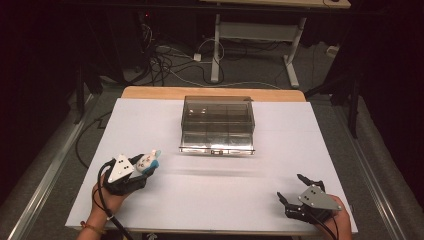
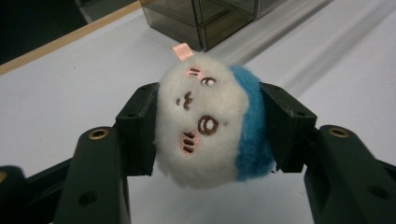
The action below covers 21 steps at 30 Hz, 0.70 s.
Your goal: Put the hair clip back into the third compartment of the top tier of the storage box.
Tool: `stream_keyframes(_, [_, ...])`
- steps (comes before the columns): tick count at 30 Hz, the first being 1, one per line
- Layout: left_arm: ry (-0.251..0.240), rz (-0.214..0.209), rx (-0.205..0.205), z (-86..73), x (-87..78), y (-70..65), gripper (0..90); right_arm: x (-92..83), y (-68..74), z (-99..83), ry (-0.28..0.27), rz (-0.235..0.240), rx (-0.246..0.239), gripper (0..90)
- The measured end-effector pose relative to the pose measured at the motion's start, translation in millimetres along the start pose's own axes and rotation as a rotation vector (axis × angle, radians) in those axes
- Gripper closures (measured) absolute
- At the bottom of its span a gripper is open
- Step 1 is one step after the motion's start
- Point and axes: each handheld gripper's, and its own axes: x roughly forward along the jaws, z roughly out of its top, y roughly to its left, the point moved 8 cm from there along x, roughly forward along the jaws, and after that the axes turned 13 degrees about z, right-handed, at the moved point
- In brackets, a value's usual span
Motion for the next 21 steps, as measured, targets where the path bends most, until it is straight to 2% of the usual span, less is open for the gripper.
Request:
stream_keyframes(11, [-0.021,-0.004,0.005,7.0,-1.2,-4.3,41.8,-0.1,-0.1,0.1,0.000,-0.001,-0.006,17.2])
stream_keyframes(14, [-0.031,0.003,0.022,11.0,0.1,-5.6,41.9,0.2,0.1,0.0,0.002,0.001,-0.003,17.2])
stream_keyframes(16, [-0.022,0.006,0.016,11.0,0.3,-6.6,41.9,0.2,0.2,0.0,0.002,0.000,-0.004,17.2])
stream_keyframes(21, [-0.039,0.010,0.009,15.4,-1.4,-7.9,42.6,-0.1,-0.2,-0.3,0.002,-0.001,0.002,17.2])
